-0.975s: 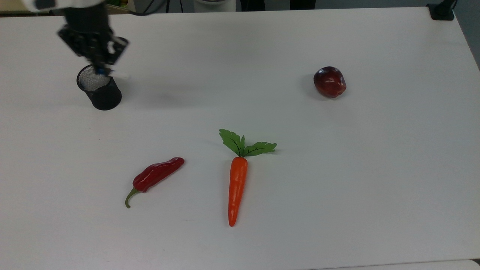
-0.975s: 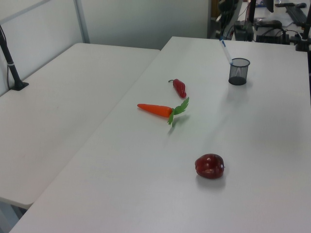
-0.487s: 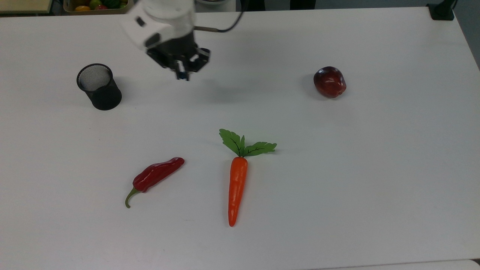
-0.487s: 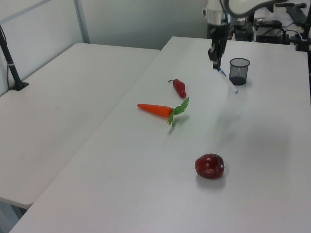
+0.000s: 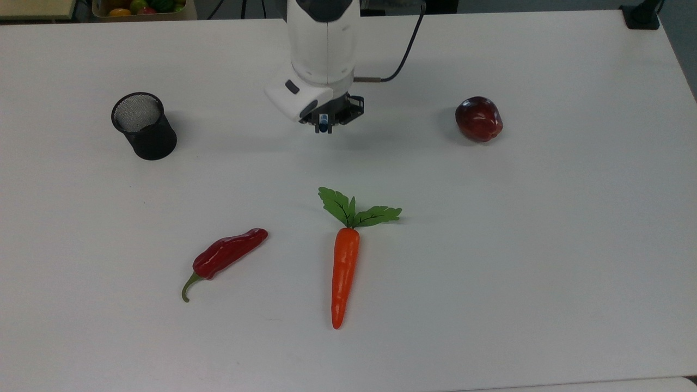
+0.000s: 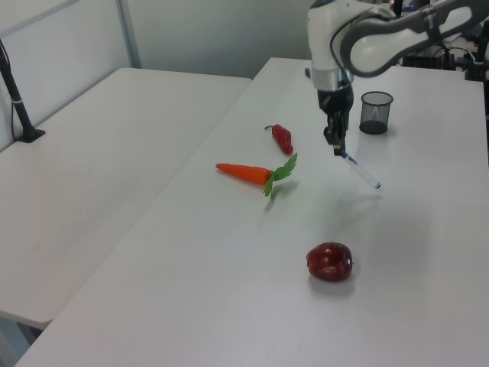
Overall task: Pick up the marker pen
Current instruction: 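Carry the marker away from the cup toward the table center, then lower the marker onto the table and open the gripper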
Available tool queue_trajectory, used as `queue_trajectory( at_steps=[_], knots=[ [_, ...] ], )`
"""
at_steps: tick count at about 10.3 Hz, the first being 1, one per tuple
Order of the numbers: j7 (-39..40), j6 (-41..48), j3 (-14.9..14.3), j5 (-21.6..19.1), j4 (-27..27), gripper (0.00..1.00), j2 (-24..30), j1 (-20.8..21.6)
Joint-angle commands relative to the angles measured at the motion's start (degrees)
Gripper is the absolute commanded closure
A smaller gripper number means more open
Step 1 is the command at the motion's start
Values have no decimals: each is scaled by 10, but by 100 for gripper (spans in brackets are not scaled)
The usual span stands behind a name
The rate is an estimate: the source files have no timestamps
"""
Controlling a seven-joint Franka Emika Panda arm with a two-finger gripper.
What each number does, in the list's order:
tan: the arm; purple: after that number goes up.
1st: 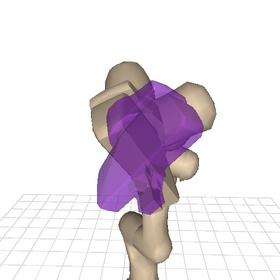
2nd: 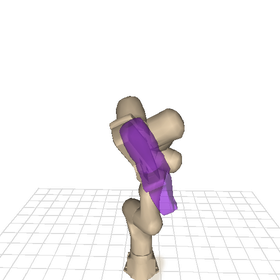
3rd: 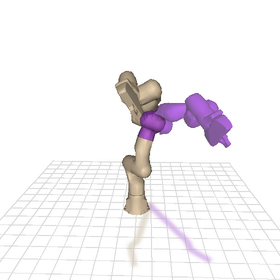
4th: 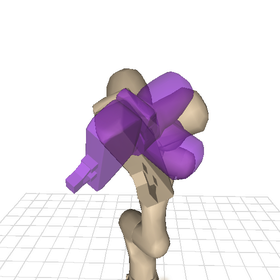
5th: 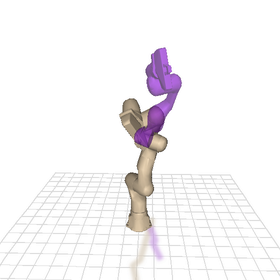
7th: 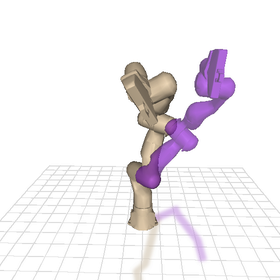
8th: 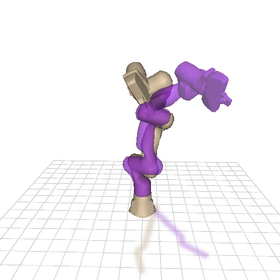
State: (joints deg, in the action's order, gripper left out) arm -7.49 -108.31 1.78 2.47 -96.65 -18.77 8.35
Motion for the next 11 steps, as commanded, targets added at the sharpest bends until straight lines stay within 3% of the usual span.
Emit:
queue_trajectory(
  at_steps=[1, 5, 6, 7, 8, 9, 11],
  knots=[
    [-1, -29, -5, -2, 1, 86, -28, 3],
    [1, -47, -5, 3, 3, 60, -42, 2],
    [-2, -45, -5, 3, 9, 40, -39, 2],
    [-2, -42, -5, 3, 13, 28, -34, 3],
    [-2, -40, -6, 16, 16, 5, -25, 4],
    [-3, -38, -5, 37, 17, 0, -8, 12],
    [0, -17, -6, 53, 18, 0, 36, 20]
  ],
)
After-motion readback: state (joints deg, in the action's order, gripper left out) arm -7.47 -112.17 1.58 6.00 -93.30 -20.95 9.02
